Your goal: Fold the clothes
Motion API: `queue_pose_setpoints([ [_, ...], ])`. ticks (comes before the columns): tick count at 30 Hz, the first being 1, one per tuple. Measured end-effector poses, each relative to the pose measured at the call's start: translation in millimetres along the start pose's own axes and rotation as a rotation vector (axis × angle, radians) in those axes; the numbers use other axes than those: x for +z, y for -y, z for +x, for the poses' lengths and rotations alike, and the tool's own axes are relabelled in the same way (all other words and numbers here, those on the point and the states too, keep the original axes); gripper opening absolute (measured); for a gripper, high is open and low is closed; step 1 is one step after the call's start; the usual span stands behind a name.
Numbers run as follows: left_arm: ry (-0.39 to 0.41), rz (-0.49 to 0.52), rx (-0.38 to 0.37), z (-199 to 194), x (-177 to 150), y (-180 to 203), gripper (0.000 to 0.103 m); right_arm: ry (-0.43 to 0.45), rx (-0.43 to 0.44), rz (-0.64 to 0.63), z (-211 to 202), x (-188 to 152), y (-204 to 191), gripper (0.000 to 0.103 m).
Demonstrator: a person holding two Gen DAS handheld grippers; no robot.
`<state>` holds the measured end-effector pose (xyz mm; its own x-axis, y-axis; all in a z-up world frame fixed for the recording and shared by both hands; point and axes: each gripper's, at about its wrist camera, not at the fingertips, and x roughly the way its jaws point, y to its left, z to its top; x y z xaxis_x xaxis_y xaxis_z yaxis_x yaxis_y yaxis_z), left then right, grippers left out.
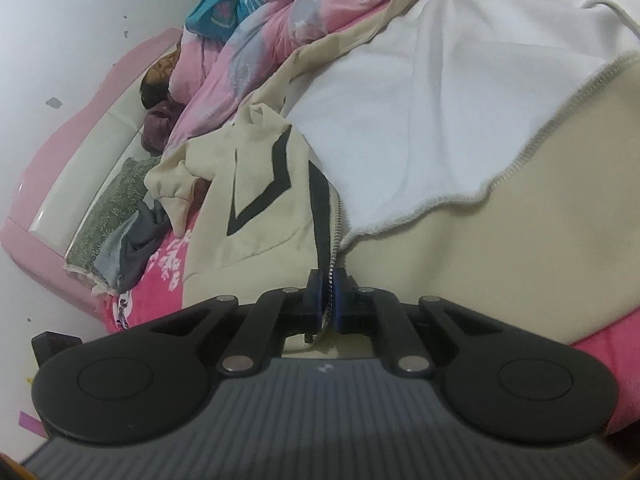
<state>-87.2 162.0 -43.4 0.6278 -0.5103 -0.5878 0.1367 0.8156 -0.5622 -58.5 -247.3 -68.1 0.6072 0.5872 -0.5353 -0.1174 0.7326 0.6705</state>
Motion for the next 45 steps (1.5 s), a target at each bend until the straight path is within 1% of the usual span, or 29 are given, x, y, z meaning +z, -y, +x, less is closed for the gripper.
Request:
queue_pose_setpoints([
  [1,-0.005,-0.001,0.002,1.3,-0.5,0.2,0.036,-0.001,0.002,0.001,-0.5,-0.6,-0.6,0.003],
  [3,-0.016,-0.003,0.006,3.9,-1.5,0.7,0.022,-0.009,0.005,-0.001,0.3,-2.3,-1.2,0.004],
  [6,-0.013,-0.039,0.008,7.1,-3.0,-0.1,0.010,-0.019,0.002,-0.005,2.7,-5.3,-0.3,0.004],
  [7,-0.008,-0.039,0.011,5.5,-3.3,1.9,0.008,-0.020,0.003,-0.002,2.8,-5.4,0.0,0.004],
  [9,0.000,-0.007,0.024,-4.2,-3.7,10.9,0.005,-0.019,0.009,-0.007,0.6,-5.6,-1.9,0.003],
  [11,-0.002,0.022,0.017,-15.5,-4.3,18.7,0.005,-0.015,0.019,-0.023,-4.0,-5.7,-6.0,0.003],
  [13,-0.018,0.049,0.024,-20.7,-4.9,22.3,0.005,-0.022,0.014,-0.051,-6.6,-5.4,-7.3,0.003],
  [14,-0.036,0.056,0.040,-17.3,-6.4,21.1,0.005,-0.027,0.012,-0.057,-4.9,-7.0,-6.6,0.003],
  [16,-0.077,0.026,0.061,-5.6,-9.9,13.0,0.005,-0.036,0.011,-0.042,-0.2,-9.7,-1.3,0.003],
  [19,-0.084,0.001,0.053,-2.3,-11.4,8.0,0.005,-0.034,0.028,-0.009,2.7,-11.8,6.0,0.003],
  [20,-0.081,0.004,0.048,-3.9,-11.1,8.4,0.005,-0.033,0.034,0.002,3.6,-12.5,8.4,0.004],
  [22,-0.093,0.002,0.041,-5.2,-10.7,6.8,0.009,-0.029,0.033,0.004,1.4,-11.7,7.7,0.004],
  [24,-0.103,-0.014,0.045,-7.7,-8.9,2.1,0.023,-0.025,0.032,0.006,-0.9,-11.0,7.1,0.006],
  [25,-0.090,-0.014,0.055,-12.1,-7.8,1.0,0.026,-0.023,0.031,0.006,-2.0,-10.6,6.7,0.006],
  [27,-0.059,-0.004,0.083,-22.7,-4.7,0.3,0.039,-0.018,0.030,0.008,-4.2,-9.9,6.1,0.009],
  [28,-0.029,0.008,0.105,-31.0,-2.0,0.9,0.040,-0.016,0.030,0.009,-5.4,-9.5,5.8,0.010],
  [29,-0.003,0.020,0.117,-36.6,2.9,2.1,0.040,-0.014,0.030,0.010,-6.5,-9.1,5.4,0.013],
  [30,0.020,0.032,0.122,-41.6,8.5,4.7,0.041,0.007,0.029,0.002,-10.8,-6.8,4.1,0.019],
  [32,0.062,0.063,0.118,-47.8,23.1,12.1,0.044,0.052,0.046,-0.007,-19.0,-0.7,2.4,0.025],
  [33,0.079,0.085,0.113,-47.1,30.5,17.3,0.046,0.066,0.059,-0.008,-20.6,2.6,2.2,0.025],
  [36,0.086,0.155,0.089,-26.6,55.0,41.3,0.046,0.087,0.077,-0.021,-15.5,13.4,4.1,0.025],
  [39,0.072,0.229,0.042,5.9,76.3,70.4,0.046,0.085,0.054,-0.067,-1.3,21.2,1.4,0.025],
  [41,0.056,0.283,0.008,30.9,89.0,87.3,0.047,0.079,0.044,-0.097,8.1,27.3,-0.7,0.025],
  [43,0.028,0.315,-0.014,59.7,101.8,101.4,0.047,0.072,0.038,-0.114,16.9,35.4,-1.5,0.025],
  [45,0.002,0.338,-0.016,87.2,109.7,108.7,0.047,0.053,0.031,-0.121,24.7,44.1,-0.4,0.025],
])
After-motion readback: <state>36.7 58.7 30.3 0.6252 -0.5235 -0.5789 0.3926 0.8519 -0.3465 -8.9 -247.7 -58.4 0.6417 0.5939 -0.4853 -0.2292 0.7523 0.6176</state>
